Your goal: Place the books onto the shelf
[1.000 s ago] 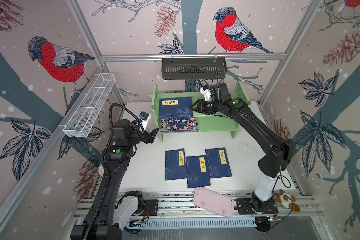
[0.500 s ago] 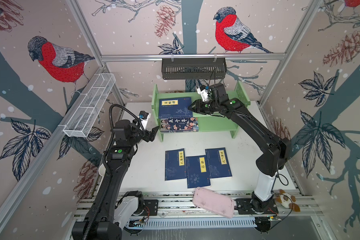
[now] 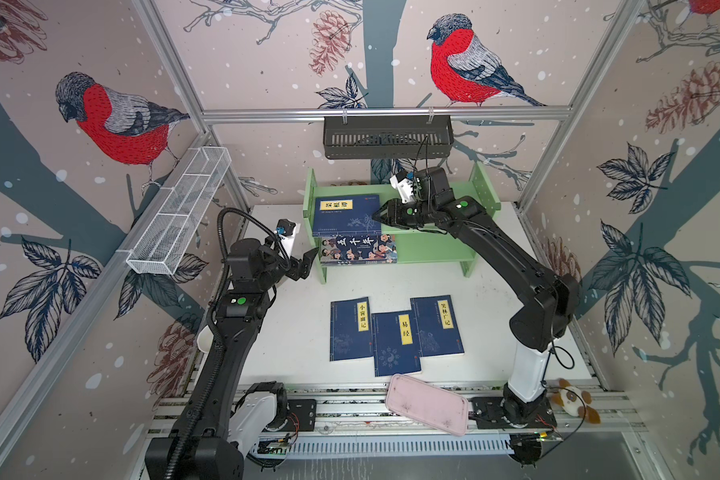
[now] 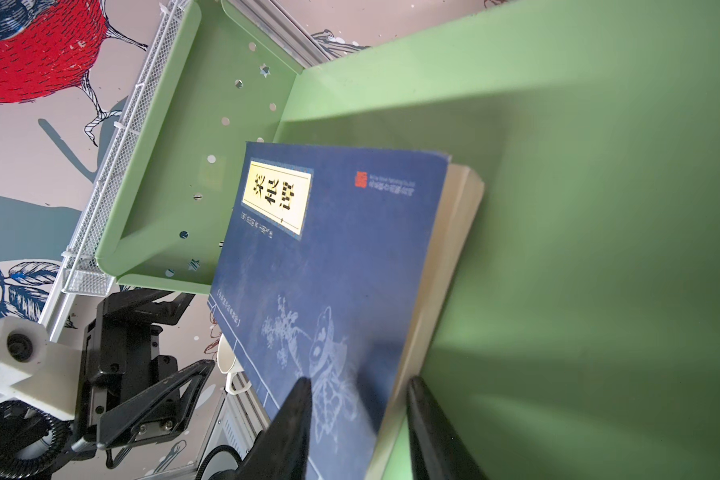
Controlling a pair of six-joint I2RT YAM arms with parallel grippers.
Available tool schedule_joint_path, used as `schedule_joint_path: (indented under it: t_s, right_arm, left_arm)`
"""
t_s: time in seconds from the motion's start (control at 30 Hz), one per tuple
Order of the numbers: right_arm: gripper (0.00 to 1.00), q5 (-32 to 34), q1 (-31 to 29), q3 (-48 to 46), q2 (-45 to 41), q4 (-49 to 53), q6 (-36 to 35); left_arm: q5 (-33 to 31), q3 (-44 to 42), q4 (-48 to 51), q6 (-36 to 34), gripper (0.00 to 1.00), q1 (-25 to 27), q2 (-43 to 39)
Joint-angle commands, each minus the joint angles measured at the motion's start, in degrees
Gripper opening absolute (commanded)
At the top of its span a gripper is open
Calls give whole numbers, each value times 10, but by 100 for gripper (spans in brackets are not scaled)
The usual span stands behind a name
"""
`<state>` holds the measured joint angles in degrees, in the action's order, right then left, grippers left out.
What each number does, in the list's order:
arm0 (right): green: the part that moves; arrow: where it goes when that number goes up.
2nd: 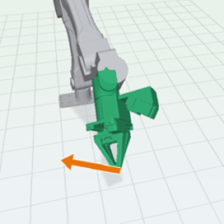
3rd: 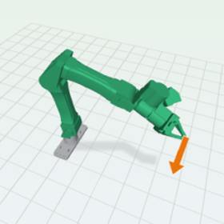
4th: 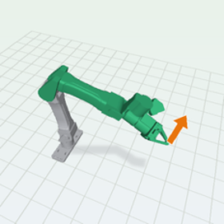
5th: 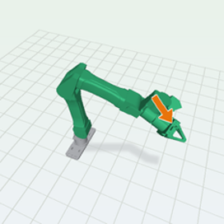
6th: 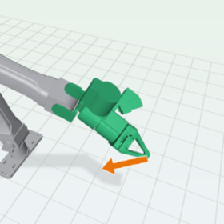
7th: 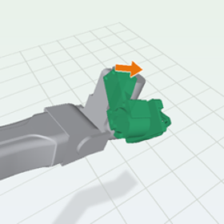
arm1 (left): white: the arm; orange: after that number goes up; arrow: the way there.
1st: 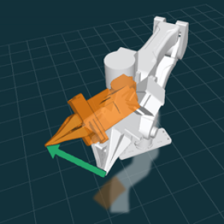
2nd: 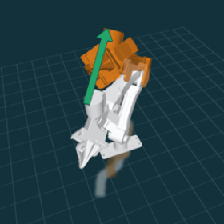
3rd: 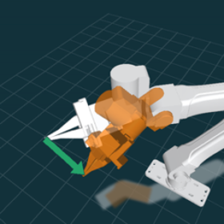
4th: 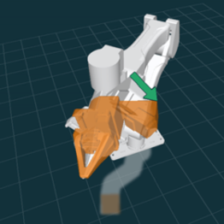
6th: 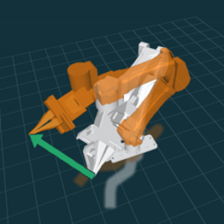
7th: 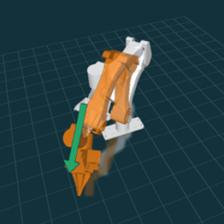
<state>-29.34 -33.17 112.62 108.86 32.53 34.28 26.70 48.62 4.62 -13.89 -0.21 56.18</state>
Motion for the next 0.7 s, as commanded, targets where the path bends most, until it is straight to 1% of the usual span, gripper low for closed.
schedule_joint_path:
  t_s: [0.0, 0.2, 0.37, 0.53, 0.67]
  right_arm:
    - [40, -8, -1, 11, 6, -11, -3]
    - [44, -2, 3, 13, 7, -13, -5]
    - [46, 19, 5, 15, -3, -5, -14]
    - [45, 61, 6, -23, -61, -32, -22]
    - [40, 51, 0, -99, -127, -77, -26]
  left_arm:
    - [-11, -1, -39, 3, 83, -1, 0]
    - [-15, -2, -46, 7, 83, -1, 3]
    - [-22, -2, -48, 9, 83, -1, 2]
    - [-22, -2, -52, 14, 82, -1, 4]
    - [-23, -1, -53, 17, 82, -1, 5]
